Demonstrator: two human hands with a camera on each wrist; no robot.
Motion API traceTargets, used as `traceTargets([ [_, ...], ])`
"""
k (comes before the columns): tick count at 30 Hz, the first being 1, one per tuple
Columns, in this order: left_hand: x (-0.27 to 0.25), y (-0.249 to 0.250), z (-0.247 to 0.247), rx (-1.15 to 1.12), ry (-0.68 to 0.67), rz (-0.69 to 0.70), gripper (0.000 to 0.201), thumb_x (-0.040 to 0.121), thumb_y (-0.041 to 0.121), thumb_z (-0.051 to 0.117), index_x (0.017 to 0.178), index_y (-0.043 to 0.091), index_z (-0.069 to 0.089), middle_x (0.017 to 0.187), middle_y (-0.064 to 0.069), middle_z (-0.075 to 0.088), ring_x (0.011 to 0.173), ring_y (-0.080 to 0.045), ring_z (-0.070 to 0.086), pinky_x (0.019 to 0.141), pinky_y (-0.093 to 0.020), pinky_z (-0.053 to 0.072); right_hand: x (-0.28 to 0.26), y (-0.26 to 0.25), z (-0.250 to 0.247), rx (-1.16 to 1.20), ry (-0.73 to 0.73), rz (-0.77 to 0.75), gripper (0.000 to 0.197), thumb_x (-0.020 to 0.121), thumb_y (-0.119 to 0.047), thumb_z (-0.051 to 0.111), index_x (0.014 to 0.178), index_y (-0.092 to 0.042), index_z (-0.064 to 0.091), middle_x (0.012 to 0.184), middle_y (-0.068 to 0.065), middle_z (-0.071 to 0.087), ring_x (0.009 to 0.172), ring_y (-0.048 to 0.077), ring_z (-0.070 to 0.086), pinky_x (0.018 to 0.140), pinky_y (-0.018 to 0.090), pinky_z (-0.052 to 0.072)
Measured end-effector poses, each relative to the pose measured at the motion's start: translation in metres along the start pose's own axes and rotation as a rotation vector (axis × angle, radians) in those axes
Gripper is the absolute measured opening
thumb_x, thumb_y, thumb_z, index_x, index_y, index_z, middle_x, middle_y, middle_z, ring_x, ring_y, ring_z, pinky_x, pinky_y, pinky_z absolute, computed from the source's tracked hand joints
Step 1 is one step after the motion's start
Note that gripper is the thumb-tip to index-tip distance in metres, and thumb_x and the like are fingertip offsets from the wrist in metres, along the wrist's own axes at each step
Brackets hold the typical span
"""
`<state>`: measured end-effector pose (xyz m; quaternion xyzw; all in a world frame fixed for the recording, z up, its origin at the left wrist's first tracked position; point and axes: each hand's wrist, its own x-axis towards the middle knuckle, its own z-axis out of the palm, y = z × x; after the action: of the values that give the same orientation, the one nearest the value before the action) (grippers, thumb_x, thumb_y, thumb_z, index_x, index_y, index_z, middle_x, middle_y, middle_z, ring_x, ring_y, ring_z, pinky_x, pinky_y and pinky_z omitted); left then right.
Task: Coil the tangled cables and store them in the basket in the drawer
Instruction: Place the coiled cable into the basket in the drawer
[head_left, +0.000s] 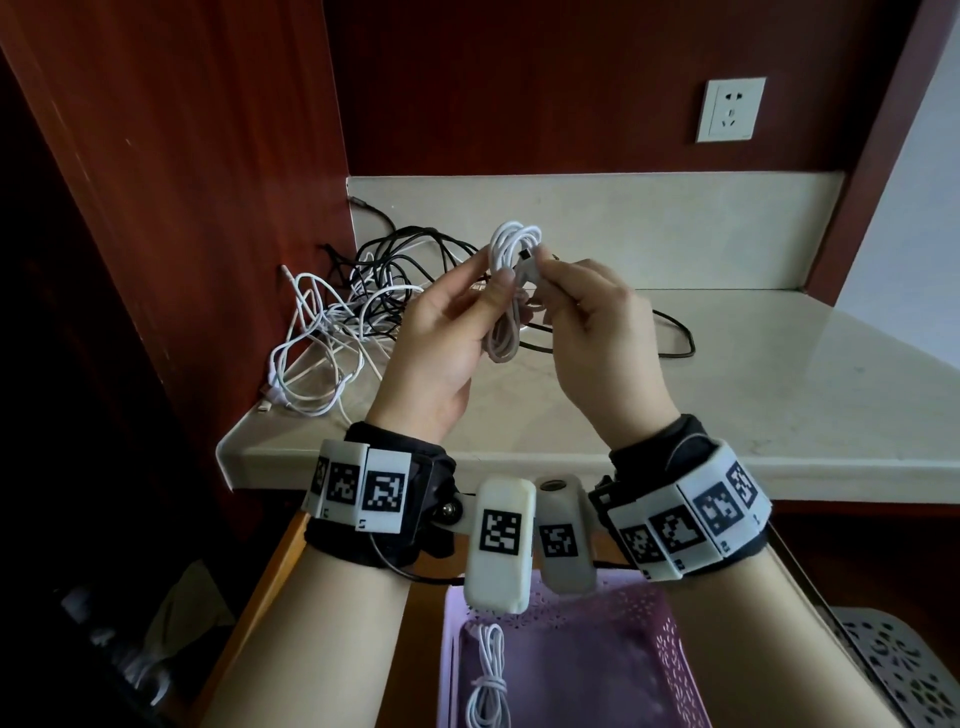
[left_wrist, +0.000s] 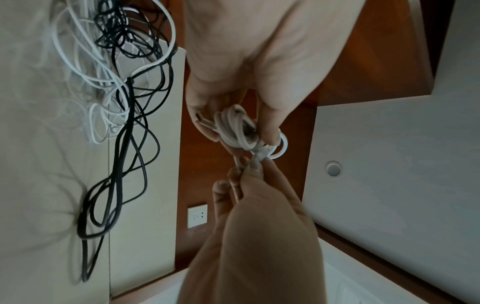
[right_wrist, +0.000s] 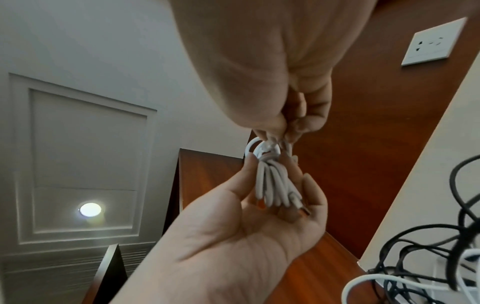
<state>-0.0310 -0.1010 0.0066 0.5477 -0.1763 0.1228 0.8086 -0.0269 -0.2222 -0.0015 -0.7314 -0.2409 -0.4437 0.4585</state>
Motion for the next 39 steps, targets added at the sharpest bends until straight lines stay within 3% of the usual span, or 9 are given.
traceTargets([
  [3, 0.0, -0.003, -0.002, 0.062, -0.01, 0.016, 0.036, 0.089, 0.016, 0.06, 0.125, 0.013, 0.06, 0.095, -0.014, 0.066, 0.087, -0.024, 0.062, 0.078, -0.028, 0.05, 0.001, 0.002, -0.002, -0.032, -0.051, -0.027, 0.023, 0.094, -0.004, 0.051, 0.107, -0.003, 0.069, 0.075, 0.013, 0.056, 0.067, 0.021, 0.054, 0.064, 0.025, 0.045],
  [6, -0.001, -0.003, -0.002, 0.089, -0.048, 0.009, 0.037, 0.083, 0.023, 0.063, 0.12, 0.018, 0.063, 0.091, -0.012, 0.069, 0.083, -0.023, 0.065, 0.073, -0.026, 0.052, 0.001, 0.004, -0.005, -0.018, -0.048, -0.028, 0.021, 0.095, -0.01, 0.051, 0.1, -0.003, 0.07, 0.073, 0.019, 0.052, 0.062, 0.031, 0.057, 0.06, 0.048, 0.05],
  [8, -0.001, -0.003, -0.002, 0.124, -0.067, 0.01, 0.03, 0.085, 0.022, 0.063, 0.114, 0.022, 0.065, 0.09, -0.012, 0.069, 0.082, -0.021, 0.066, 0.071, -0.024, 0.052, 0.002, 0.006, -0.005, -0.024, -0.029, -0.038, 0.021, 0.095, -0.011, 0.052, 0.101, -0.006, 0.071, 0.072, 0.019, 0.051, 0.058, 0.033, 0.057, 0.055, 0.05, 0.05],
  [13, -0.001, -0.005, -0.004, 0.194, -0.065, 0.041, 0.022, 0.09, 0.021, 0.063, 0.11, 0.028, 0.068, 0.089, -0.02, 0.059, 0.083, -0.024, 0.054, 0.07, -0.029, 0.044, 0.0, 0.008, 0.0, -0.024, 0.045, -0.052, 0.016, 0.09, -0.006, 0.059, 0.095, -0.002, 0.073, 0.069, 0.013, 0.054, 0.056, 0.031, 0.06, 0.05, 0.044, 0.052],
  [19, 0.004, -0.009, -0.01, 0.208, -0.081, 0.05, 0.038, 0.088, 0.024, 0.066, 0.125, 0.018, 0.062, 0.093, -0.031, 0.059, 0.085, -0.031, 0.055, 0.08, -0.046, 0.045, -0.001, 0.01, 0.0, 0.015, 0.006, 0.007, 0.013, 0.086, -0.005, 0.063, 0.076, 0.002, 0.069, 0.066, 0.013, 0.059, 0.058, 0.031, 0.062, 0.052, 0.045, 0.051],
  [26, 0.005, -0.014, -0.015, 0.369, -0.141, 0.127, 0.035, 0.093, 0.025, 0.061, 0.128, 0.019, 0.06, 0.084, -0.042, 0.053, 0.073, -0.028, 0.053, 0.065, -0.038, 0.039, 0.0, 0.01, -0.004, -0.015, -0.143, 0.083, 0.012, 0.088, -0.002, 0.055, 0.081, 0.001, 0.064, 0.073, 0.006, 0.055, 0.064, 0.026, 0.059, 0.058, 0.047, 0.051],
  [30, 0.002, -0.015, -0.011, 0.426, -0.165, 0.161, 0.034, 0.097, 0.019, 0.055, 0.13, 0.016, 0.057, 0.075, -0.039, 0.049, 0.067, -0.027, 0.045, 0.055, -0.033, 0.032, 0.002, 0.007, -0.008, -0.04, -0.202, 0.107, 0.017, 0.086, 0.005, 0.051, 0.088, -0.001, 0.067, 0.074, -0.005, 0.05, 0.06, 0.016, 0.057, 0.059, 0.028, 0.052],
  [35, 0.003, -0.011, -0.014, 0.433, -0.167, 0.147, 0.04, 0.094, 0.021, 0.058, 0.133, 0.017, 0.054, 0.078, -0.022, 0.053, 0.073, -0.022, 0.05, 0.068, -0.036, 0.042, 0.001, 0.004, -0.006, 0.152, -0.113, 0.16, 0.015, 0.087, 0.003, 0.058, 0.093, -0.004, 0.069, 0.082, 0.015, 0.058, 0.055, 0.02, 0.065, 0.058, 0.033, 0.057],
  [39, 0.0, -0.003, -0.016, 0.41, -0.183, 0.076, 0.045, 0.088, 0.024, 0.06, 0.131, 0.028, 0.049, 0.091, -0.015, 0.067, 0.085, -0.022, 0.065, 0.083, -0.042, 0.052, 0.001, 0.003, -0.01, 0.267, -0.117, 0.255, 0.022, 0.086, -0.005, 0.065, 0.085, -0.019, 0.049, 0.068, 0.008, 0.061, 0.049, 0.021, 0.061, 0.051, 0.035, 0.054],
])
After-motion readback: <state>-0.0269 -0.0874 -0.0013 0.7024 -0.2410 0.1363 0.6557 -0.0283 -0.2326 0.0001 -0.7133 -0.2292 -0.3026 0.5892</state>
